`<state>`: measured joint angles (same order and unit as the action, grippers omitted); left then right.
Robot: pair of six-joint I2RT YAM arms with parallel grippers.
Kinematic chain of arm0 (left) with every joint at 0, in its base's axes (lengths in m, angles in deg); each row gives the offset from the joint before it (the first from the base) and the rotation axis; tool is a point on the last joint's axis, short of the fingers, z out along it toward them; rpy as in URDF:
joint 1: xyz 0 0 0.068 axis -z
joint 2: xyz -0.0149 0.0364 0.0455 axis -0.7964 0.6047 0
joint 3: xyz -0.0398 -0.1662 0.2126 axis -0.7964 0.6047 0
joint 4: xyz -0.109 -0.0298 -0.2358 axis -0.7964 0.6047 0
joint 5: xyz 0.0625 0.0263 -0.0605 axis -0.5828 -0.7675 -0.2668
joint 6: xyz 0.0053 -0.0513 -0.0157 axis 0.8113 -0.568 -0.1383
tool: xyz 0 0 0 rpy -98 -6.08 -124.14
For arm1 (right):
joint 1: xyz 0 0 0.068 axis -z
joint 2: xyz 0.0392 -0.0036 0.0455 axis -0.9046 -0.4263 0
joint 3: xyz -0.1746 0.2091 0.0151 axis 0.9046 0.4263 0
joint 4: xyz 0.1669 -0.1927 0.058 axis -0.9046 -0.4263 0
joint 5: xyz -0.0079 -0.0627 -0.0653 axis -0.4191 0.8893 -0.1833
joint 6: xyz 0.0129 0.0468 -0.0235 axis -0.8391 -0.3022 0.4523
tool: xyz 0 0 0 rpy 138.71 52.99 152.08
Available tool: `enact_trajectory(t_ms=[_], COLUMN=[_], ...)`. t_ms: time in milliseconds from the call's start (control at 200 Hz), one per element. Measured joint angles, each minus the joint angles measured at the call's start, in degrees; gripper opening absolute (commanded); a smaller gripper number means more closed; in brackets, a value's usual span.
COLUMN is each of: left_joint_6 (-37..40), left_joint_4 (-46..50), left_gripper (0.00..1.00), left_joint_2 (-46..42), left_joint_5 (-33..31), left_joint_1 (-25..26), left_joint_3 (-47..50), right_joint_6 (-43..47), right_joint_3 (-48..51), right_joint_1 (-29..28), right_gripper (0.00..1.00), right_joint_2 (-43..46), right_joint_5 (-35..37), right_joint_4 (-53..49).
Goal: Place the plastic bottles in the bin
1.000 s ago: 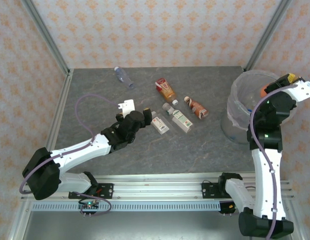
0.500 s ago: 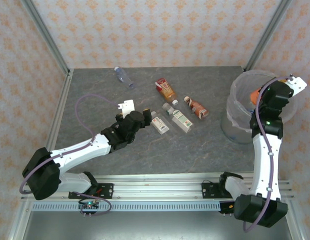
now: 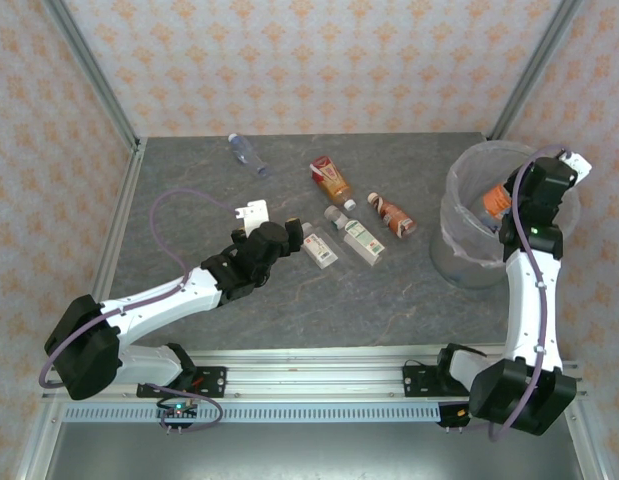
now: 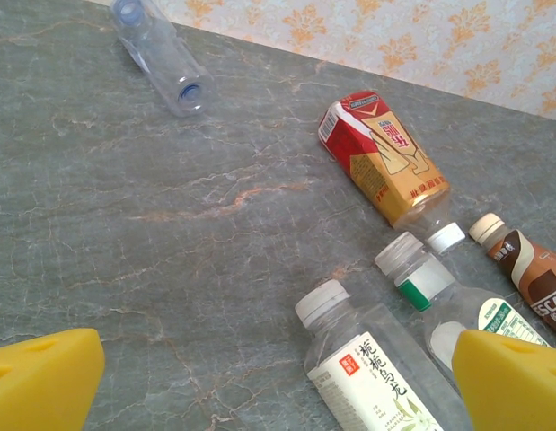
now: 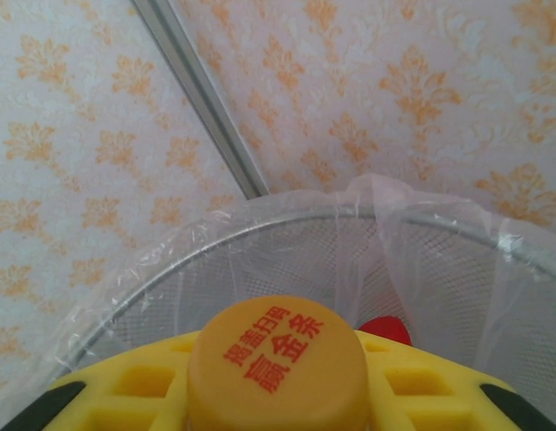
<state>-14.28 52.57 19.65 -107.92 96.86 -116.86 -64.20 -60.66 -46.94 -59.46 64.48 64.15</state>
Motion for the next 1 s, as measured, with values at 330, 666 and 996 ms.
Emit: enact_trajectory(t_ms=[330, 666, 996], left_joint_6=[-0.15, -2.12, -6.62], left_joint_4=[0.90, 1.14, 2.16], left_gripper=[1.00, 1.00, 1.00], left_joint_2=[0.44, 1.49, 3.58], left_joint_5=[0.22, 1.29, 3.34], left_joint_1=[0.00, -1.51, -3.82], left_joint_3=[0.00, -0.11, -1.07], right_joint_6=[-2.03, -2.73, -4.37], right_joint_3=[0.00, -0.42, -2.19], right_joint_1=[0.00, 0.00, -0.37], right_gripper=[0.91, 0.99, 0.99], right_joint_2=[-1.75, -0.98, 5.57], right_joint_5=[-0.28, -0.09, -9.27], right_joint_4=[-4.35, -8.79, -10.05])
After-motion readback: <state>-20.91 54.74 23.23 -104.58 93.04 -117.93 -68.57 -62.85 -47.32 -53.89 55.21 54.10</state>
